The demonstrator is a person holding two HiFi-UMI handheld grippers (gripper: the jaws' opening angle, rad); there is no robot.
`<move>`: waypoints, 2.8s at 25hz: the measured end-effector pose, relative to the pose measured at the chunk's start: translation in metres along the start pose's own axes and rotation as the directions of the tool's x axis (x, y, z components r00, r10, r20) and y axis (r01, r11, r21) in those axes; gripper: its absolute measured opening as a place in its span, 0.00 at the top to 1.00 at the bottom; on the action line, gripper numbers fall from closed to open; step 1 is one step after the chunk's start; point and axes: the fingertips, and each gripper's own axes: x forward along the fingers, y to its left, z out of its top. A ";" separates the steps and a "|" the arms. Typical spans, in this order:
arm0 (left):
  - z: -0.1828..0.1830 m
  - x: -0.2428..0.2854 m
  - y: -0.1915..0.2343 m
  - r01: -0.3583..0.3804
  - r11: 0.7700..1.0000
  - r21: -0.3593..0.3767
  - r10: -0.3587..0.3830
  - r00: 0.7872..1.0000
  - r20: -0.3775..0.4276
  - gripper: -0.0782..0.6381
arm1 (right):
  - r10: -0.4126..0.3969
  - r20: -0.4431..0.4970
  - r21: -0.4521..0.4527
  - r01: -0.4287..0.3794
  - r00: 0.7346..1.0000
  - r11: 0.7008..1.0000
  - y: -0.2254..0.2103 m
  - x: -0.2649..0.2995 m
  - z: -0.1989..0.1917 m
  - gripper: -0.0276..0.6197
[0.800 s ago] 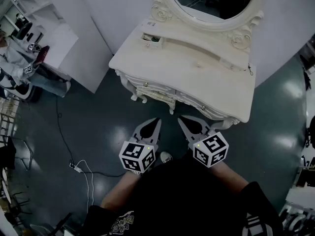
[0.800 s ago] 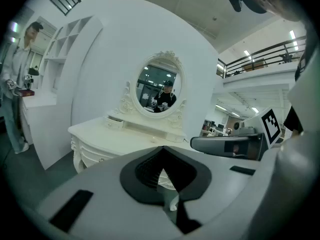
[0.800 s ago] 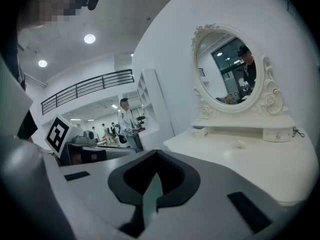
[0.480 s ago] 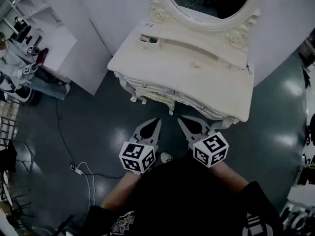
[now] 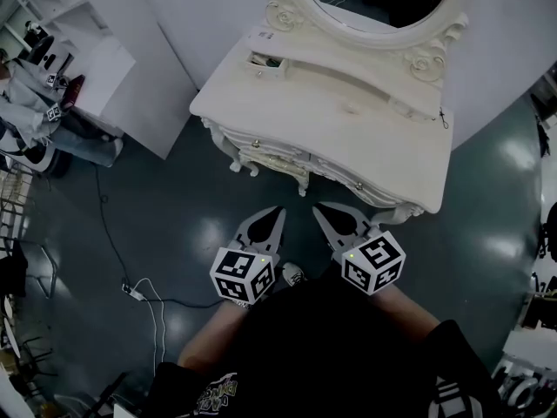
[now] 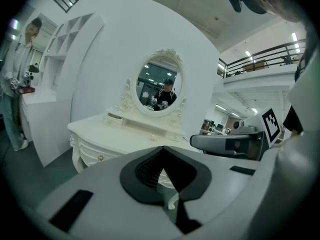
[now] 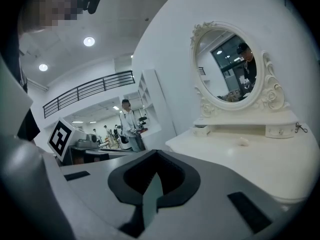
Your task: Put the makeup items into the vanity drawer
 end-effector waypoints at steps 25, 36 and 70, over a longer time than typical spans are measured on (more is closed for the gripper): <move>0.028 0.070 -0.024 0.035 0.999 -0.029 -0.035 0.999 0.011 0.89 | -0.054 -0.008 0.018 0.054 0.999 0.998 -0.088 -0.015 0.037 0.91; 0.027 0.121 -0.032 0.027 0.999 -0.043 -0.028 0.999 -0.036 0.89 | -0.044 -0.025 0.058 0.046 0.999 0.997 -0.141 -0.009 0.040 0.91; 0.017 0.253 -0.022 -0.051 0.993 -0.102 0.041 0.994 -0.102 0.89 | -0.121 -0.228 -0.156 0.087 0.966 0.984 -0.351 0.060 0.016 0.91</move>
